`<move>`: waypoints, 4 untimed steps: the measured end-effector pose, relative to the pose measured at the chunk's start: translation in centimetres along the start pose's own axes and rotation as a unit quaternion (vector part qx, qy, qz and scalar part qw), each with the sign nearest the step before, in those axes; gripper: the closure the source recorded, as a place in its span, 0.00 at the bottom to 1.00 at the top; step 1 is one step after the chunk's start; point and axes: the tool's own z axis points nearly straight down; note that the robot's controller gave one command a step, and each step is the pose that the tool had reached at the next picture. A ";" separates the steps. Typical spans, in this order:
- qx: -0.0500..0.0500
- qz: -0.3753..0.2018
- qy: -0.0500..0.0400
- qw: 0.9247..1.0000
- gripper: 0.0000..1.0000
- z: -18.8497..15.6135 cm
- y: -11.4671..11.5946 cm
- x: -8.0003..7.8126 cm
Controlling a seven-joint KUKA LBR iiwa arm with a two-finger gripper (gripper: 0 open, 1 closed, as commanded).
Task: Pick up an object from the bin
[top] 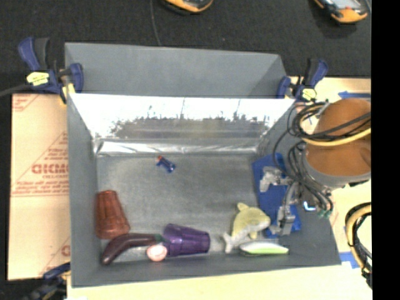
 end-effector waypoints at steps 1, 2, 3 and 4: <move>0.001 -0.029 0.000 1.000 0.00 3.8 -0.2 0.5; 0.001 -0.130 -0.002 0.992 0.00 6.7 2.2 -1.3; 0.001 -0.088 0.001 0.996 1.00 9.3 3.6 -7.0; 0.001 -0.087 0.001 0.996 1.00 9.3 3.6 -7.0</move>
Offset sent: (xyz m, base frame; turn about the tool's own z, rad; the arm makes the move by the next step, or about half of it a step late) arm 0.0270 0.0411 -0.0825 -0.3459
